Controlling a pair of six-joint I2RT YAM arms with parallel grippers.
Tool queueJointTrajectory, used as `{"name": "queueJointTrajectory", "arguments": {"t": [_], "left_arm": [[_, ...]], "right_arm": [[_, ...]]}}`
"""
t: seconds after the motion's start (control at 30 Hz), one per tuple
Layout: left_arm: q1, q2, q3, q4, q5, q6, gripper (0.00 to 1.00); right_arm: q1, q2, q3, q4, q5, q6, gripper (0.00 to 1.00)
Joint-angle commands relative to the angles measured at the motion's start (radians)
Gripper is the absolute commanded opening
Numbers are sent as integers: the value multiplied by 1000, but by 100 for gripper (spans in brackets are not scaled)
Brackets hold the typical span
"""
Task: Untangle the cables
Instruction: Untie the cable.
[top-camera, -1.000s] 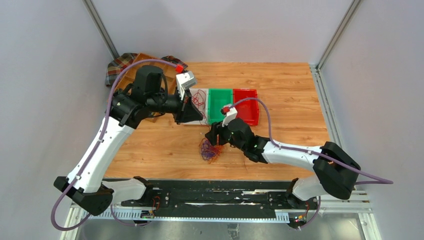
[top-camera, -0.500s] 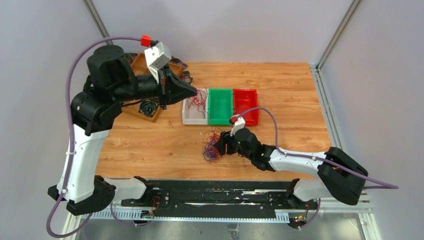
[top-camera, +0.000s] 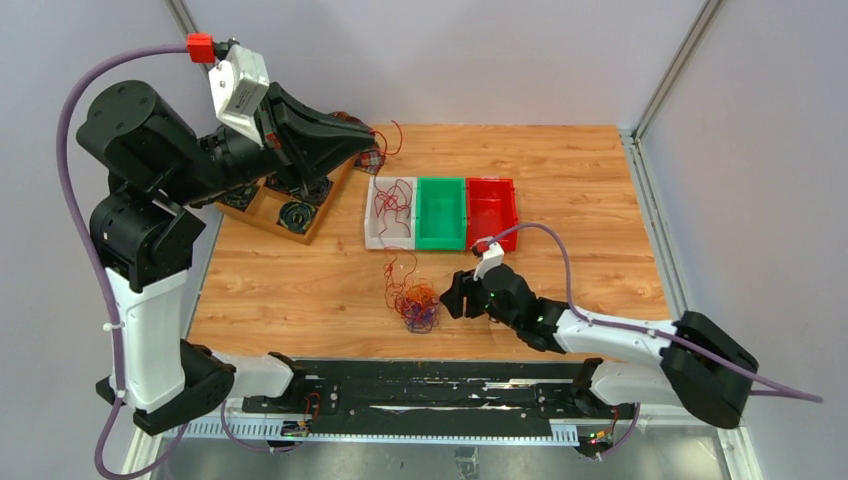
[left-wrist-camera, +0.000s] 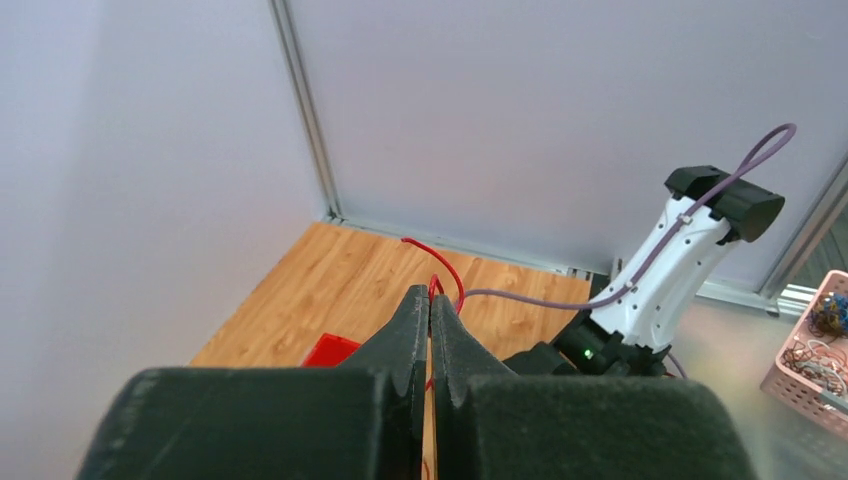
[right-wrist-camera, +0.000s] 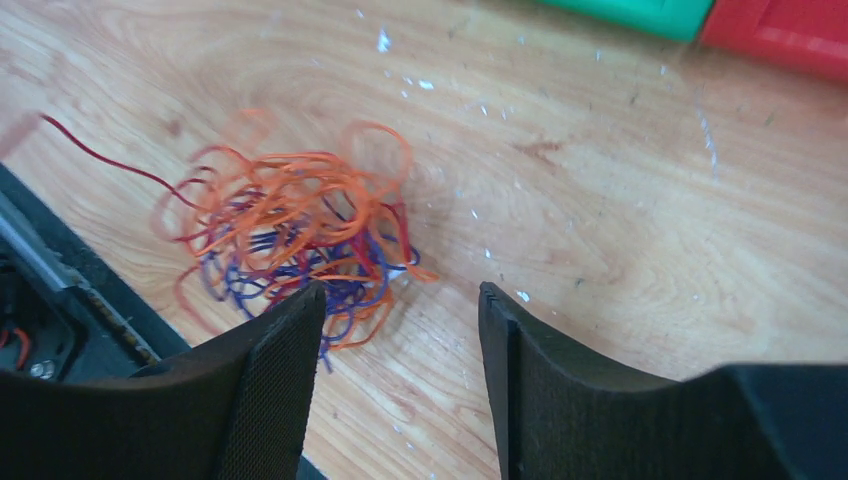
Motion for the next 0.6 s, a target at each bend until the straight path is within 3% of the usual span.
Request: {"name": "queueJointTrajectory", "arguments": {"t": [0.0, 0.2, 0.57], "left_arm": [[-4, -51, -81, 95, -18, -17, 0], [-4, -65, -105, 112, -23, 1, 0], [-4, -34, -22, 116, -22, 13, 0]], "right_arm": [[18, -147, 60, -75, 17, -67, 59], [50, -202, 244, -144, -78, -182, 66], [159, -36, 540, -134, -125, -315, 67]]}}
